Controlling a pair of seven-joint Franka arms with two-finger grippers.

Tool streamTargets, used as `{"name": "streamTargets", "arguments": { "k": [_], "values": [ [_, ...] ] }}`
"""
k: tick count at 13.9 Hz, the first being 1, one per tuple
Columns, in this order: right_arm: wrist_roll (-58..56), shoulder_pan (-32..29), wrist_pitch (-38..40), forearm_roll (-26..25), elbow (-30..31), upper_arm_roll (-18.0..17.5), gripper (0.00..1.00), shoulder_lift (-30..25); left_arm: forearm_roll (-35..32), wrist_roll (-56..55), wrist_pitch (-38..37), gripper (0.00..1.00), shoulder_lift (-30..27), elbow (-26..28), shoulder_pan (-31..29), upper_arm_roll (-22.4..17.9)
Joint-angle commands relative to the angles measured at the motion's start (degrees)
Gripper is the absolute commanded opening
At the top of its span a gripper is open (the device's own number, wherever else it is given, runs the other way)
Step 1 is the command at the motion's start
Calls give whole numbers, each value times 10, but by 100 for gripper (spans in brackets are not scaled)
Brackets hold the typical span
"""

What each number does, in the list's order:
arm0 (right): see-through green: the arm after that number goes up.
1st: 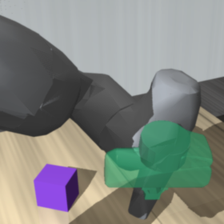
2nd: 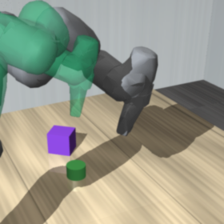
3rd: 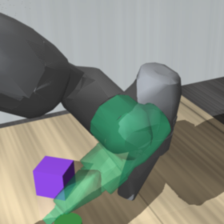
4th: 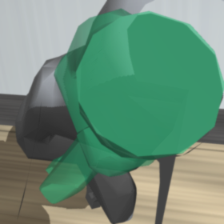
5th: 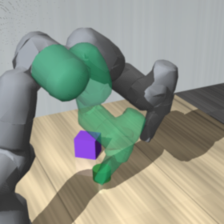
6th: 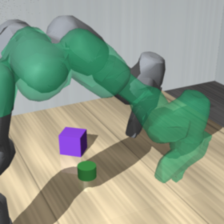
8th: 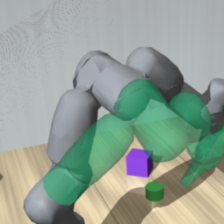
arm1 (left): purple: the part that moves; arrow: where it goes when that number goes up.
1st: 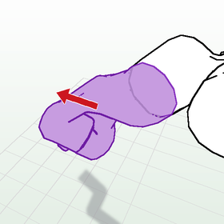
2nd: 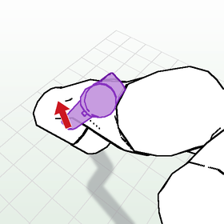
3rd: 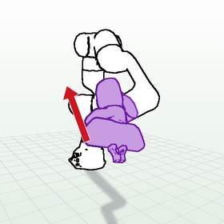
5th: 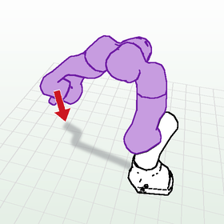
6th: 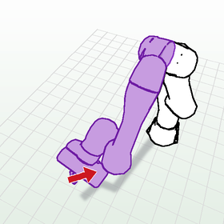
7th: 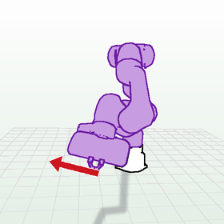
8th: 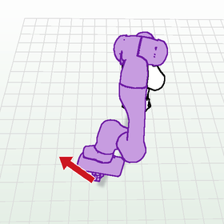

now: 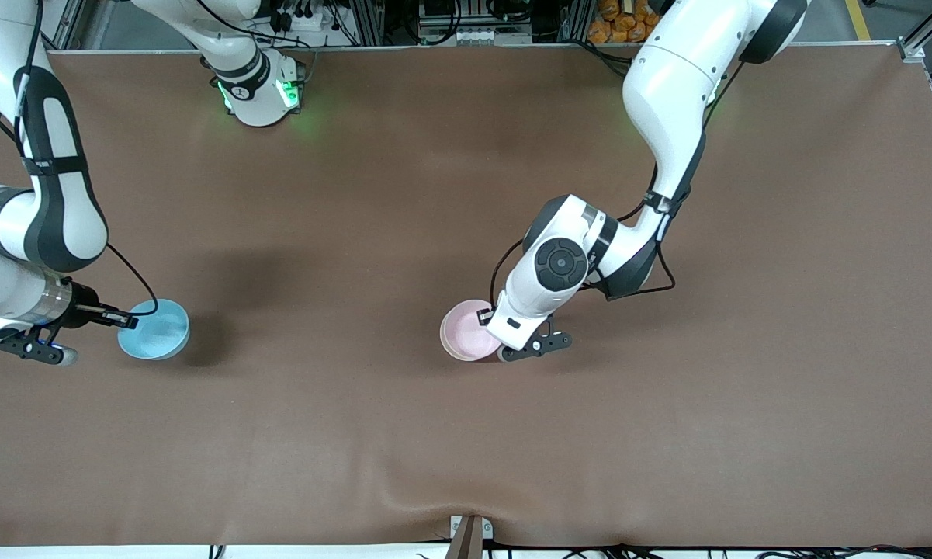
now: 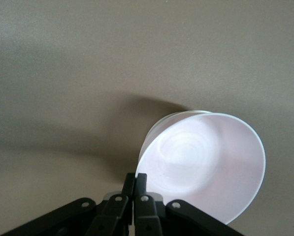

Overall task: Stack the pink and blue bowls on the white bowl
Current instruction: 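Carry the pink bowl with the left gripper onto the white bowl, then open the left gripper to release the pink bowl into the white bowl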

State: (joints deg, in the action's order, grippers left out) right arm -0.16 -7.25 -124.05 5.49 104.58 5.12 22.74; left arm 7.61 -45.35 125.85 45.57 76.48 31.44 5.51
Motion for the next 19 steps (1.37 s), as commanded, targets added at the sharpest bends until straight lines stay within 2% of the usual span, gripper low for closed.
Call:
{"name": "streamTargets", "arguments": {
  "k": [1, 7, 8, 9, 13, 15, 19],
  "values": [
    [1, -12, 7, 9, 12, -9, 0, -19, 9, 3, 13, 0, 11, -17, 4, -3],
    [2, -6, 28, 29, 12, -10, 0, -29, 9, 3, 43, 2, 29, -16, 5, -1],
    [2, -5, 33, 48, 11, -13, 0, -32, 9, 3, 44, 53, 30, -16, 4, -1],
    [0, -6, 42, 60, 11, -15, 0, -41, 9, 2, 44, 100, 29, -15, 5, -1],
    [1, -2, 59, 62, 11, -32, 0, -52, 7, -4, 36, 100, 6, -15, 5, -1],
    [1, -2, 77, 63, 4, -34, 0, -57, 0, 0, -9, 100, -14, -15, -1, -8],
    [2, 0, 78, 65, -1, -41, 0, -58, -138, 15, -102, 100, -85, -12, -25, -29]
  ]
}}
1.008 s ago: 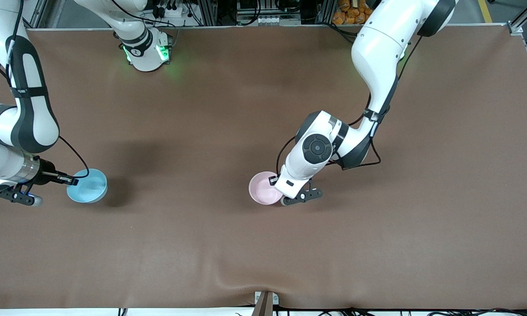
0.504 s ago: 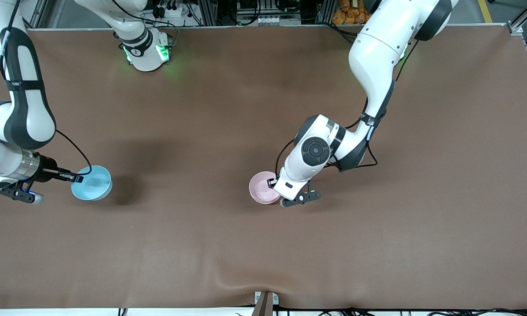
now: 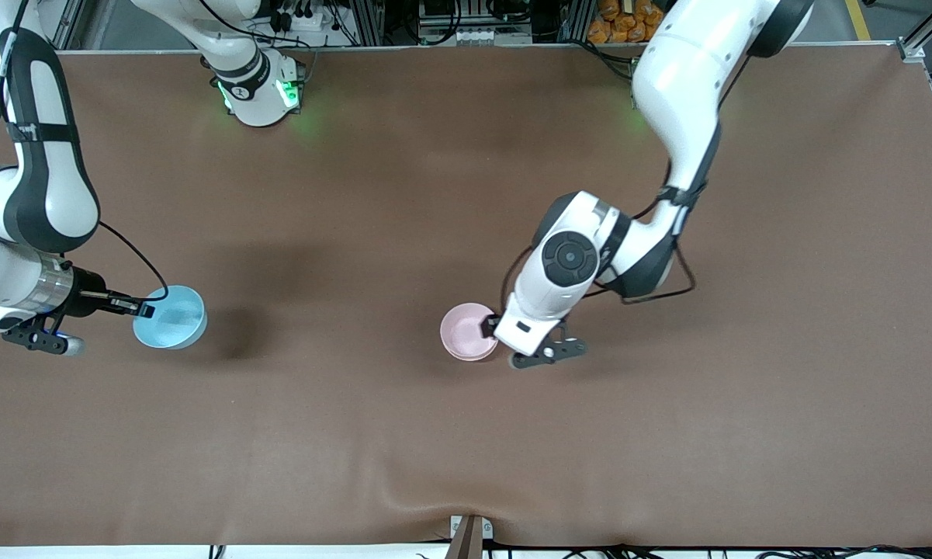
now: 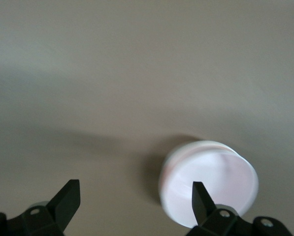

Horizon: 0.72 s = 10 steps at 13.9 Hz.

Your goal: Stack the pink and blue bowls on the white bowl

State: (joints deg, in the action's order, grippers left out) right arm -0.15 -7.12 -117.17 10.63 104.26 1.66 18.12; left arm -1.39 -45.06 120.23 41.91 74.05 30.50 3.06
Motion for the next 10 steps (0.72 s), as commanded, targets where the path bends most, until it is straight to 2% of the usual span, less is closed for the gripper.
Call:
{"name": "streamTargets", "arguments": {
  "k": [1, 6, 10],
  "values": [
    [2, -2, 10, 22, 2, -8, 0, -12, -62, 36, -60, 100, -66, 13, -35, -4],
    [8, 7, 10, 33, 1, -9, 0, -13, -55, 187, -96, 100, -131, 12, -125, -2],
    [15, 15, 10, 33, -3, -9, 0, -13, -49, 210, -157, 100, -172, 13, -155, -2]
  ]
}}
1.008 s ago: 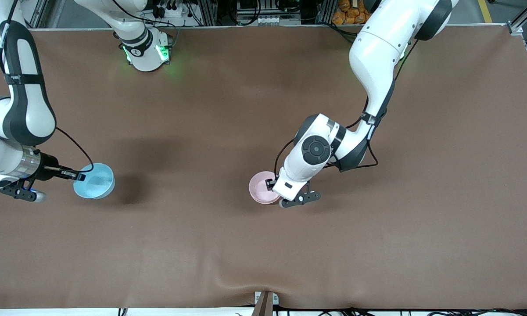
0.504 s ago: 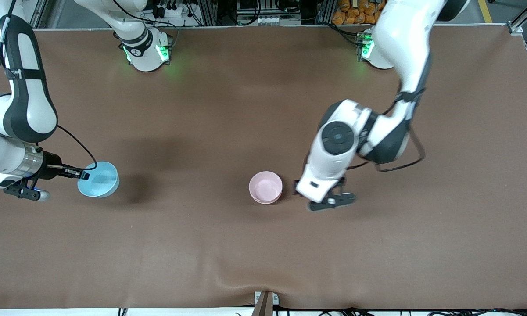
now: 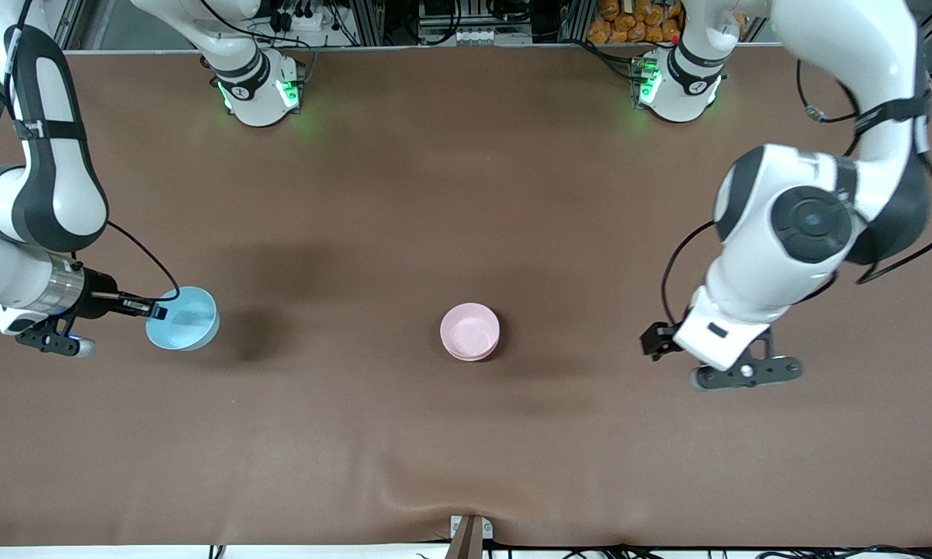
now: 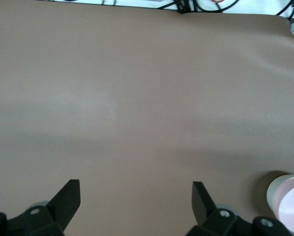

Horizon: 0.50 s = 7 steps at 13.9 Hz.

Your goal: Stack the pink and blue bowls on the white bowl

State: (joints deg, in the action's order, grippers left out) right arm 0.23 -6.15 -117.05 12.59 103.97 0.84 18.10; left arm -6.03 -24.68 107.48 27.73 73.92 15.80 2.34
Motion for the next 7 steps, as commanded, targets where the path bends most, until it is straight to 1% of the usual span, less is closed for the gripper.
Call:
{"name": "streamTargets", "arguments": {
  "k": [1, 5, 7],
  "values": [
    [19, 10, 13, 13, -1, 0, 0, -13, 1, 7, -42, 100, -37, 14, -16, 6],
    [68, 40, 16, 13, -15, 0, 0, -11, 31, 29, -81, 100, -67, 14, -43, 7],
    [99, 60, 15, 13, -21, 0, 0, -11, 35, 63, -95, 100, -75, 14, -54, 8]
  ]
}}
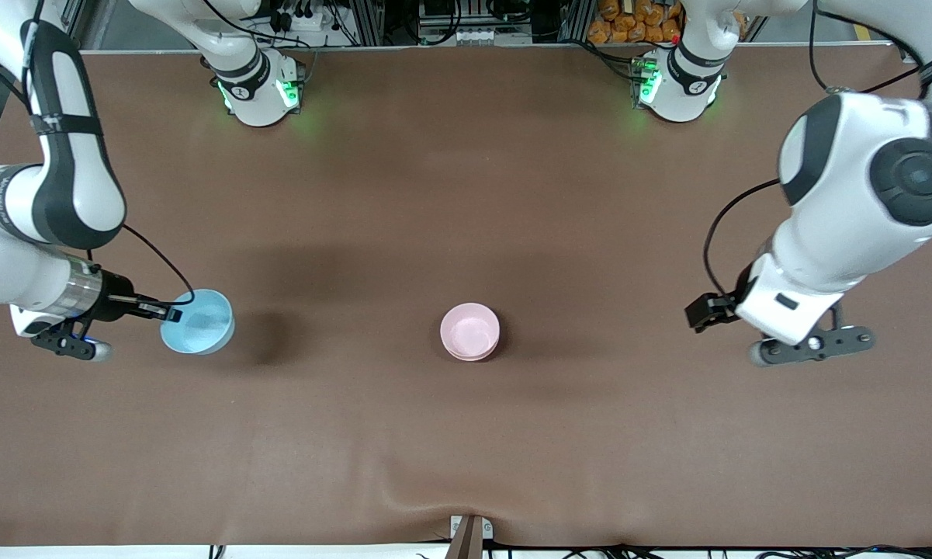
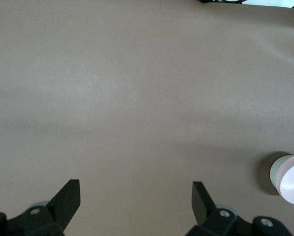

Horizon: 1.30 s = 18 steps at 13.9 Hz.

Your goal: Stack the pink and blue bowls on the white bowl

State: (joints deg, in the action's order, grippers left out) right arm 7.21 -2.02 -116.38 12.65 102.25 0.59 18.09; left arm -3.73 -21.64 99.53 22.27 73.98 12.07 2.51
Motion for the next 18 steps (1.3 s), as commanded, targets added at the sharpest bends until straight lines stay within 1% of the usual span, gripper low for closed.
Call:
{"name": "streamTargets", "arguments": {
  "k": [1, 7, 8, 9, 11, 12, 15, 17, 18],
  "values": [
    [48, 30, 8, 12, -7, 3, 0, -10, 19, 41, -23, 100, -24, 13, -24, 7],
    [187, 121, 3, 13, -22, 3, 0, -5, 29, 45, -71, 100, -47, 14, -32, 7],
    [210, 137, 3, 17, -27, 3, 0, -4, 34, 46, -79, 100, -52, 14, -33, 7],
    [225, 148, 2, 34, -27, 3, 0, -4, 42, 48, -80, 100, -61, 17, -44, 8],
    [228, 159, 2, 77, -27, 4, 0, -4, 51, 78, -106, 100, -92, 45, -76, 34],
    [228, 161, 2, 84, -27, 4, 0, -4, 52, 85, -109, 100, -106, 59, -88, 36],
    [243, 182, -7, 92, -27, 4, 0, -3, 58, 103, -109, 100, -178, 126, -94, 34],
    [262, 192, -17, 92, -26, 5, 0, -2, 59, 124, -112, 100, -215, 146, -97, 29],
    [268, 198, -20, 92, -27, 5, 0, -2, 60, 155, -117, 100, -235, 163, -98, 17]
  ]
}}
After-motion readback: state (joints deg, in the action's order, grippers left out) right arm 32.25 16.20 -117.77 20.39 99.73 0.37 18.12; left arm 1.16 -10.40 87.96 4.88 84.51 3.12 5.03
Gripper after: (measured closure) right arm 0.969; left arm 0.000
